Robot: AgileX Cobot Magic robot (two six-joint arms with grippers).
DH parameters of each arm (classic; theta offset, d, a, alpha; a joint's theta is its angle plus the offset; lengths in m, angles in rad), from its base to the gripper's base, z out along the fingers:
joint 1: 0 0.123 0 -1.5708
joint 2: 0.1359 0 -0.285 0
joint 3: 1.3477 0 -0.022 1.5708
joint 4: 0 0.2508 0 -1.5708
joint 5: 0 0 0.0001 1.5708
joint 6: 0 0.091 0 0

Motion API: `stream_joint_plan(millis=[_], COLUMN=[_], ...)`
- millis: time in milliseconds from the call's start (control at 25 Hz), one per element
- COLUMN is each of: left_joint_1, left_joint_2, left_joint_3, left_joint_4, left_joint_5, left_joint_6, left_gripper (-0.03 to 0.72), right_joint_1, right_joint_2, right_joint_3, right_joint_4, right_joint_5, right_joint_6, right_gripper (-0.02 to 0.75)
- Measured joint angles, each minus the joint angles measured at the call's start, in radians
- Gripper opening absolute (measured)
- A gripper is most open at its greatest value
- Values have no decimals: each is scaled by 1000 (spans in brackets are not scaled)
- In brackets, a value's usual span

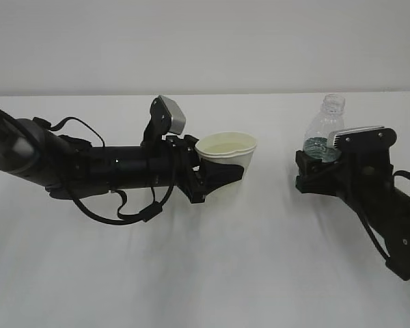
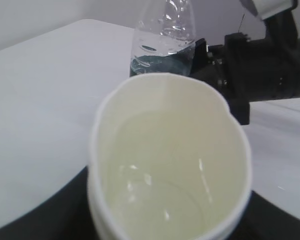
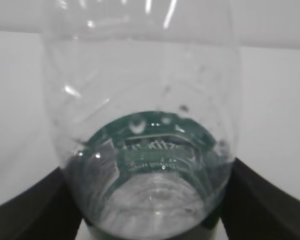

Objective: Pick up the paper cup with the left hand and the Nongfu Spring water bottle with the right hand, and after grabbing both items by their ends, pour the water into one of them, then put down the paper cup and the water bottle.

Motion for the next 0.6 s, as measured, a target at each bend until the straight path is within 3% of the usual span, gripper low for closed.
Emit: stream_joint_plan(millis=[280,600], left_joint_1=[14,75], left_joint_2=[0,0], left_joint_3=[0,0], left_joint_4=[-13,-35], left_joint_5=[4,6], left_joint_6=[16,18], left_gripper=[424,424], right_joint_1=[0,0], right_joint_2=[-162,-388], right_joint_3=[144,357], right_joint_4=[-4,-4], right_joint_5=[-6,-8], right_joint_6=[-36,-40], right_gripper=[573,573])
